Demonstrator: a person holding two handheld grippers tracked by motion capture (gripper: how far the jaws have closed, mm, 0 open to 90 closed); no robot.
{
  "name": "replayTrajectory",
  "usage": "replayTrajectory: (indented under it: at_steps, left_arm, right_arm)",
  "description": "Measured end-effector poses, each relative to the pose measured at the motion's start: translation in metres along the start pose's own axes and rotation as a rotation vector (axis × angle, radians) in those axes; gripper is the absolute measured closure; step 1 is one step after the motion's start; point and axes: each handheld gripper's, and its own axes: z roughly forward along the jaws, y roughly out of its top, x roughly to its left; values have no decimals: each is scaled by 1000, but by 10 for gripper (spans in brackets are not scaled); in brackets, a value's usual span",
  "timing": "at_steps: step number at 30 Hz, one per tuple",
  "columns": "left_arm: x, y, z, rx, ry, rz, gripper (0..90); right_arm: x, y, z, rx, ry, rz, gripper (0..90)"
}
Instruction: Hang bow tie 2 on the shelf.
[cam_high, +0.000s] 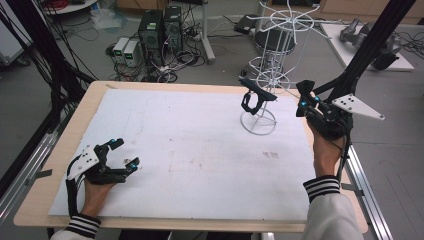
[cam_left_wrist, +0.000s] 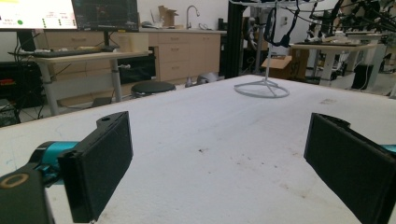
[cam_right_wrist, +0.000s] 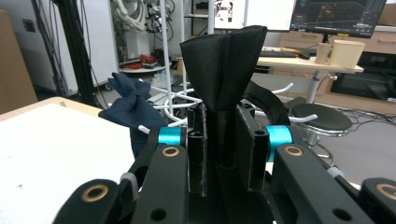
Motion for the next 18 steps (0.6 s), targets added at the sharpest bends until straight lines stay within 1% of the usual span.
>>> replayTrajectory:
  at_steps: [2, 3, 5, 6, 12, 18]
  left_arm:
    - [0, 0, 0, 0, 0, 0, 84]
    - [0, 0, 0, -1, 0, -1, 83]
    - [0, 0, 0, 0, 0, -1, 84]
    - [0, 0, 0, -1, 0, -1, 83]
    - [0, 0, 0, -1, 0, -2, 83]
    - [1, 0, 0, -2, 0, -5, 83]
  right_arm:
    - [1, 1, 2, -6, 3, -6, 763]
    - [2, 1, 4, -7, 10, 0, 763]
    - [4, 2, 6, -5, 13, -6, 763]
    - [5, 3, 8, -7, 18, -2, 763]
    - [9, 6, 16, 2, 32, -16, 763]
    - [11, 6, 23, 8, 40, -14, 762]
